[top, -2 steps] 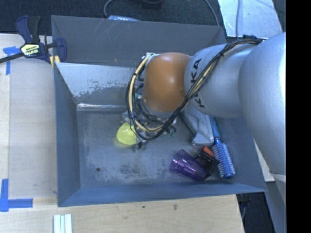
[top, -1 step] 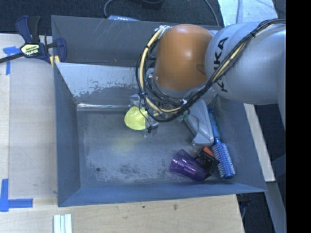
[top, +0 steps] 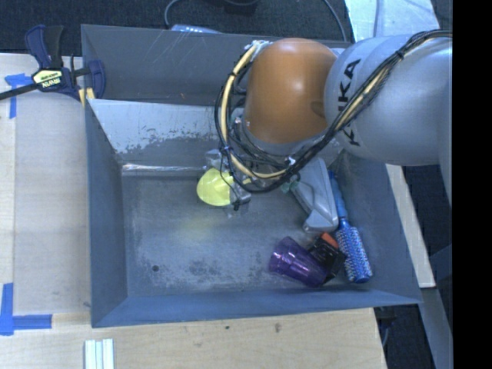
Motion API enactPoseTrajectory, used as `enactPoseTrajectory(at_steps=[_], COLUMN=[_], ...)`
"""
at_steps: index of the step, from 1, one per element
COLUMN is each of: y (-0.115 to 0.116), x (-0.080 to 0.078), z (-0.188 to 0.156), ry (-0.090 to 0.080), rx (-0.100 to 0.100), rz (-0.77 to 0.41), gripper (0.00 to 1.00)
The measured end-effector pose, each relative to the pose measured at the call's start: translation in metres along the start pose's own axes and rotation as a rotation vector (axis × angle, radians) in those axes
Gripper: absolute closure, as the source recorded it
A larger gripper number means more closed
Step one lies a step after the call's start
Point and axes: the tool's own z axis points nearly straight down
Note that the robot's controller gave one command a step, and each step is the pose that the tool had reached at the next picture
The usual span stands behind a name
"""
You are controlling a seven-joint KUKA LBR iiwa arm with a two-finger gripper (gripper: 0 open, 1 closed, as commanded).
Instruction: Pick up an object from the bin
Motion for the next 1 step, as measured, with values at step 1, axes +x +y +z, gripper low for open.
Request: enactPoseTrajectory(at_steps=[1], y=[-0.0009], x=[0.0008], z=[-0.0459], ry=[0.005], rx=[-0.001], rz=[-0.014], gripper=[1.0])
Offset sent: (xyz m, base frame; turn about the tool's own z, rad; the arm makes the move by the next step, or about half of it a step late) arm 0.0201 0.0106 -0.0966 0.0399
